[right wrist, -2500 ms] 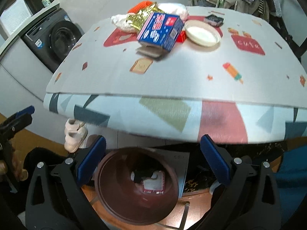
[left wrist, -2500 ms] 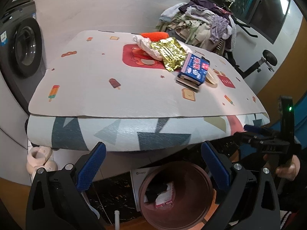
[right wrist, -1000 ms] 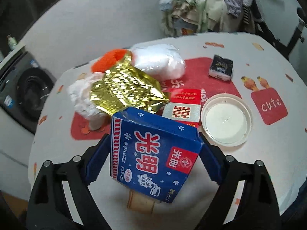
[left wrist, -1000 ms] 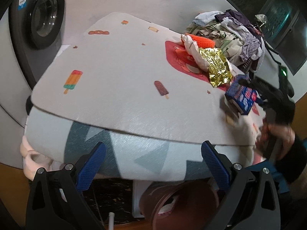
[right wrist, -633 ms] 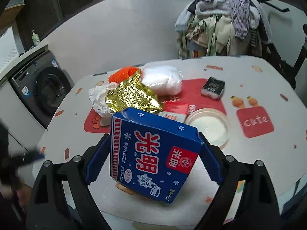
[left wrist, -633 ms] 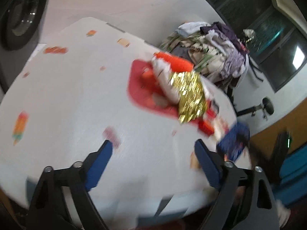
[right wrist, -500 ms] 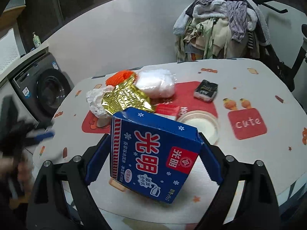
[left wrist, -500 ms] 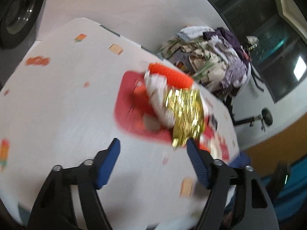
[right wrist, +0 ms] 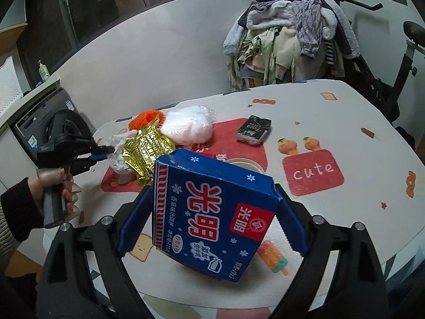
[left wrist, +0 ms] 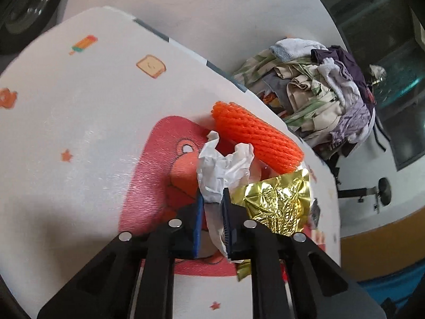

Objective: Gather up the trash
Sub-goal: 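Lift the milk carton with the right tool while the left tool grasps the white plastic bag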

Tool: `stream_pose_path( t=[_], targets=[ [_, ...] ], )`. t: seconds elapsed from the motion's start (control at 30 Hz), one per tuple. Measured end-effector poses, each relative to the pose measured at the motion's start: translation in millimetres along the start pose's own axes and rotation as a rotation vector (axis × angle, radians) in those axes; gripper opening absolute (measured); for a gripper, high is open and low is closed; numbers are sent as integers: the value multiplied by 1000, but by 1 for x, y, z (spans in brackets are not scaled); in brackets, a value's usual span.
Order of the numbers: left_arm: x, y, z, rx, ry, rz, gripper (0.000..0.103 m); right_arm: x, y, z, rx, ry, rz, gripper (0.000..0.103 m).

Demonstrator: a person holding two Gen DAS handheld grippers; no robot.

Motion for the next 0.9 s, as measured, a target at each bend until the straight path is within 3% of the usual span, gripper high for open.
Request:
stream_pose_path(
  t=[0.23, 0.53, 0.63, 0.77, 0.8, 0.9],
  targets=[
    [-29, -14, 60, -127, -125, -383, 11, 7, -2, 8, -10, -13, 3, 87],
    [-43, -7, 131, -215, -235, -676, 11, 32, -3, 34, -32, -46, 41, 87],
    [-55, 3, 152, -234, -151, -709, 11, 38, -3, 46, -41, -52, 50, 87],
    [-63, 7, 168, -222, -8, -614, 11, 40, 0, 58, -45, -51, 49, 87],
    [-64, 6, 171, -224, 2, -584, 11, 40, 0, 61, -46, -50, 48, 87],
    [-68, 6, 175, -258, -61, -588, 11, 40, 1, 71, -51, -49, 46, 87]
  ],
)
Point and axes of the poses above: each gripper's, at about its wrist camera, not at the fingertips, and z roughly against the way its jaws point, x to its left, y to its underside, the point moved 1 cm from there along -z, roughly the way its jaws point, and after that the axes turned 9 degrees about -x, right-handed, at the moved point
